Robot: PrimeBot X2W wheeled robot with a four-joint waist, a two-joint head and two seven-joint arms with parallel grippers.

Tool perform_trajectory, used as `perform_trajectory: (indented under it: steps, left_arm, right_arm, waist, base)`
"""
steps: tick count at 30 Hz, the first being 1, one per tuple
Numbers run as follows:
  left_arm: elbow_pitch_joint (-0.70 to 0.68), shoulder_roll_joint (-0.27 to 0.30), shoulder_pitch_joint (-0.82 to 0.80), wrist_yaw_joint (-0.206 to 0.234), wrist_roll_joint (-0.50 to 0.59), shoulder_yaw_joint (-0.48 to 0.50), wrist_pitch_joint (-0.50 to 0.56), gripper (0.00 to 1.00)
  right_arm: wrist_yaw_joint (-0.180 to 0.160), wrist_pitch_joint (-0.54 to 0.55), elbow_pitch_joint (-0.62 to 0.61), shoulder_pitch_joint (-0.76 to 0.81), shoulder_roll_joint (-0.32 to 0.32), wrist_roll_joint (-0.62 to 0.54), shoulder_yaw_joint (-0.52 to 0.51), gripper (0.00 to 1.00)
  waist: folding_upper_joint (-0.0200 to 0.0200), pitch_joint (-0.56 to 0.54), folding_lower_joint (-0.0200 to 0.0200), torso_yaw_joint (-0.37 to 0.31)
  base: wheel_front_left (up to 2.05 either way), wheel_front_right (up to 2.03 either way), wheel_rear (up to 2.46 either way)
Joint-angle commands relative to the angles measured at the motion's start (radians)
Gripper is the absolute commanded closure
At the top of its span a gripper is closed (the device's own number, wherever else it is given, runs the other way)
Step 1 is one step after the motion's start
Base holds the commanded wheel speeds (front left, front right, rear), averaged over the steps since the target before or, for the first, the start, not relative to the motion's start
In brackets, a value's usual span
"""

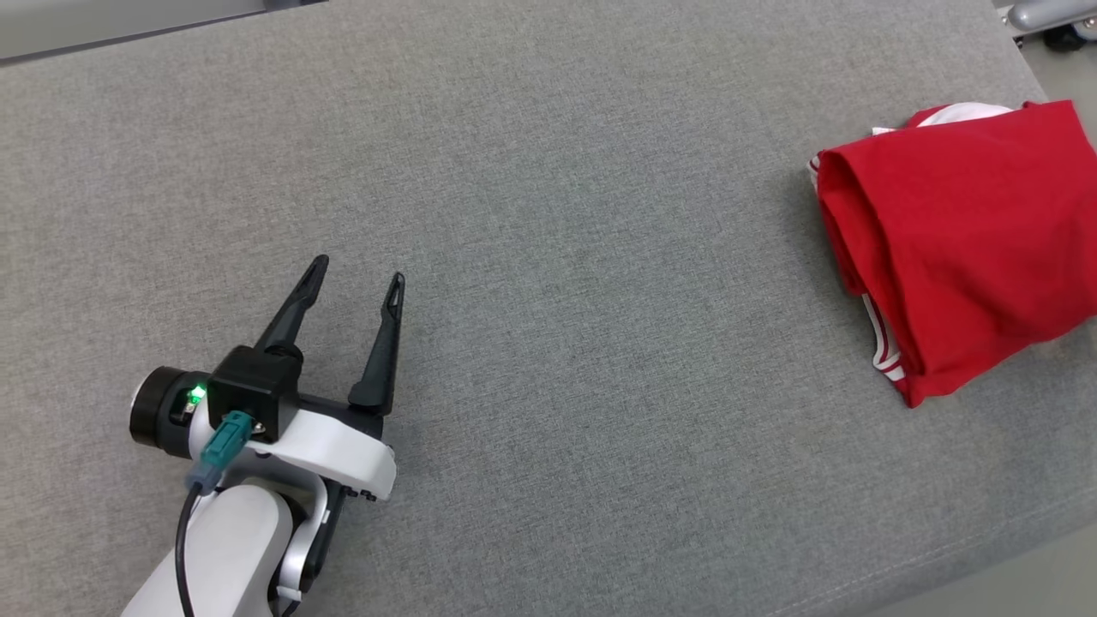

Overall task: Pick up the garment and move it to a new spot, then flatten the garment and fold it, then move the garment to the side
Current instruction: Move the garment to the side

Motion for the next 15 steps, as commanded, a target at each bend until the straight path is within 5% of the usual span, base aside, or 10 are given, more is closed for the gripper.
perform_trajectory:
  steps: [1, 9, 15]
  left_arm:
    - [0.006, 0.009, -0.014, 0.007, -0.002, 0.012, -0.015, 0.0]
    - [0.001, -0.003, 0.039, 0.037, -0.035, 0.056, -0.053, 0.0]
    - [-0.026, -0.011, 0.115, 0.066, -0.064, 0.103, -0.078, 0.0]
  right_arm:
    - [-0.001, -0.029, 0.018, 0.023, 0.011, 0.019, -0.026, 0.0]
    - [-0.001, -0.143, -0.093, 0.111, 0.099, 0.03, -0.138, 0.0]
    - [-0.001, -0.166, -0.324, 0.301, 0.285, -0.074, -0.263, 0.0]
  waist:
    - [0.0, -0.007, 0.0, 0.004]
    - [0.0, -0.071, 0.0, 0.017]
    - [0.0, -0.171, 0.0, 0.057]
  base:
    - [0.0, 0.0, 0.0]
    - [0.0, 0.0, 0.0]
    - [0.0, 0.0, 0.0]
